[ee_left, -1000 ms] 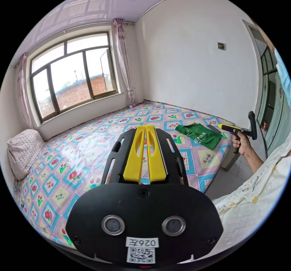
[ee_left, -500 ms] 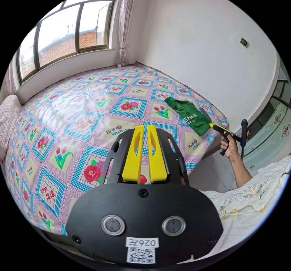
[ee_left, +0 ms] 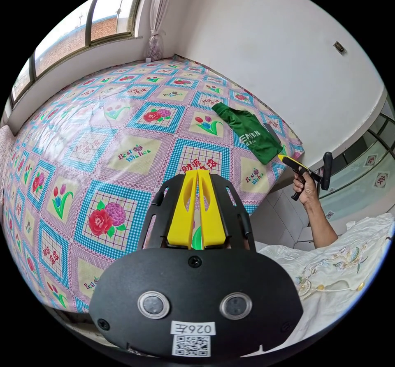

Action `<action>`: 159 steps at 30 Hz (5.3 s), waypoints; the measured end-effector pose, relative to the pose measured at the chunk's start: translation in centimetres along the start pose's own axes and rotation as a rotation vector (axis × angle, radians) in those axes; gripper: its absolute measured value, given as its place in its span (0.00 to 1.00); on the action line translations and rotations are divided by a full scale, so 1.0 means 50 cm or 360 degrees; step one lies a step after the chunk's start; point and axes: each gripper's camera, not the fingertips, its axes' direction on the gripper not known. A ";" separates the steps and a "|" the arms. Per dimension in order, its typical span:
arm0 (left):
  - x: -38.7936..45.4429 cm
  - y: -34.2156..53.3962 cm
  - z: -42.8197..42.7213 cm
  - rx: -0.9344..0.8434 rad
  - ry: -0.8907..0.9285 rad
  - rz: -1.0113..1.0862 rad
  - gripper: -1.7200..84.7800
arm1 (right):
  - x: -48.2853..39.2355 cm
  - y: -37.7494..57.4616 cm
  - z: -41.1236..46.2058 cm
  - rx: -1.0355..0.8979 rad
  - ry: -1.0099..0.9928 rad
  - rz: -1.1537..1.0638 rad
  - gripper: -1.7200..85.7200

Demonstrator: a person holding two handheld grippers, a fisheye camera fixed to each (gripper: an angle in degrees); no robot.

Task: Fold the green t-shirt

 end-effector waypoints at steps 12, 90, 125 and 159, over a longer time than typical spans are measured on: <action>-0.041 -0.045 -0.017 -0.0105 -0.0033 -0.0157 0.01 | -0.009 -0.025 0.004 -0.0021 0.0052 0.0014 0.02; 0.196 -0.591 0.508 -0.0596 0.0384 0.0418 0.09 | 0.182 -0.053 0.110 -0.0269 0.0022 0.0225 0.04; 0.238 -0.800 0.732 -0.0651 0.0286 0.0228 0.16 | 0.273 -0.097 0.171 -0.0281 -0.0100 0.0369 0.06; 0.228 -0.877 0.760 -0.0653 0.0354 0.0177 0.18 | 0.371 -0.168 0.194 -0.0283 -0.0255 0.0660 0.09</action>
